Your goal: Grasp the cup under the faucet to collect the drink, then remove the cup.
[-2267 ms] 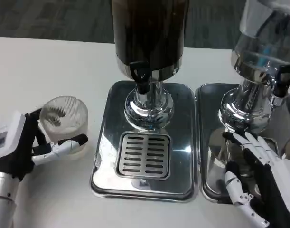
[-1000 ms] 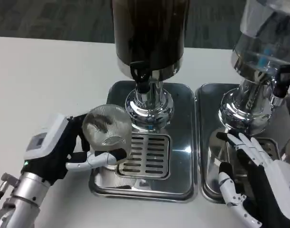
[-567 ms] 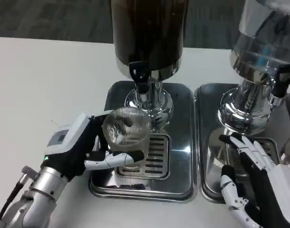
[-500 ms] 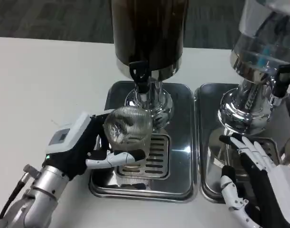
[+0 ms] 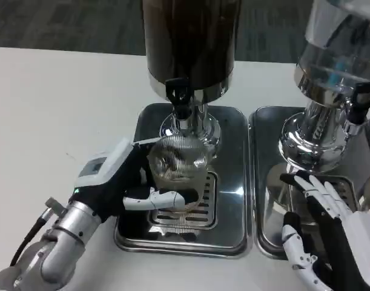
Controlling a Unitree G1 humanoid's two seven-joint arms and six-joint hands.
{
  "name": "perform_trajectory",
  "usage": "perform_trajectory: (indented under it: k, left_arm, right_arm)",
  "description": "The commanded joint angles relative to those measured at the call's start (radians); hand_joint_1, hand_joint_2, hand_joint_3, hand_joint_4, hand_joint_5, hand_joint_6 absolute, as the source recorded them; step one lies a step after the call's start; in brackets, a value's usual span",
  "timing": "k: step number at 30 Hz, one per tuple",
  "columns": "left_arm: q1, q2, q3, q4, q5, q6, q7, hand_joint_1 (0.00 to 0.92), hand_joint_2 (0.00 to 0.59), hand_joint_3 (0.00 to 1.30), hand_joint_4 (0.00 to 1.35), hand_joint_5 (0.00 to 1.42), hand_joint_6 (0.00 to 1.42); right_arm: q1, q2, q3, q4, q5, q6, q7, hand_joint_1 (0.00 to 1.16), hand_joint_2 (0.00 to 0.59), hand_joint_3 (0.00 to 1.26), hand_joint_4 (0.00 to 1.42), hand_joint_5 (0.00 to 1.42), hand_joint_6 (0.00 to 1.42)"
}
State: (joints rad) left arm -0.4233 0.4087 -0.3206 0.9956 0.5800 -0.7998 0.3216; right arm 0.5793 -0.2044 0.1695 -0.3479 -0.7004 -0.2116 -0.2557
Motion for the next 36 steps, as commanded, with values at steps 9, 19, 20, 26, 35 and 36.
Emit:
perform_trajectory:
  k: [9, 19, 20, 26, 35, 36]
  left_arm:
    - [0.003, 0.025, -0.005, -0.011, -0.009, 0.018, -0.033, 0.177, 0.068, 0.37, 0.36, 0.57, 0.77]
    - [0.02, 0.061, -0.003, -0.034, -0.012, -0.003, -0.04, 0.167, 0.054, 0.35, 0.31, 0.45, 0.57]
    - [0.023, 0.063, -0.003, -0.038, -0.012, -0.005, -0.038, 0.166, 0.053, 0.35, 0.31, 0.45, 0.56]
    - [0.043, 0.074, -0.006, -0.066, 0.0, -0.009, -0.018, 0.125, 0.028, 0.24, 0.14, 0.27, 0.42]
    - [0.05, 0.082, -0.01, -0.077, -0.028, -0.036, -0.079, 0.087, 0.009, 0.12, 0.0, 0.09, 0.33]
    - [0.051, 0.083, -0.009, -0.08, -0.032, -0.039, -0.086, 0.087, 0.009, 0.1, 0.0, 0.06, 0.3]
  right_arm:
    - [-0.021, -0.001, -0.005, 0.017, 0.026, -0.008, 0.0, 0.19, 0.531, 0.19, 0.09, 0.06, 0.11]
    - [-0.036, -0.007, -0.005, 0.033, 0.03, -0.012, 0.0, 0.19, 0.531, 0.2, 0.09, 0.08, 0.13]
    - [-0.036, -0.008, -0.005, 0.032, 0.027, -0.013, 0.0, 0.19, 0.531, 0.2, 0.09, 0.08, 0.13]
    - [-0.041, -0.01, -0.01, 0.032, 0.03, -0.015, -0.003, 0.19, 0.531, 0.2, 0.09, 0.09, 0.13]
    - [-0.045, -0.009, -0.014, 0.039, 0.039, -0.02, -0.005, 0.2, 0.528, 0.2, 0.09, 0.09, 0.13]
    - [-0.046, -0.009, -0.013, 0.04, 0.037, -0.019, -0.005, 0.2, 0.527, 0.2, 0.09, 0.09, 0.13]
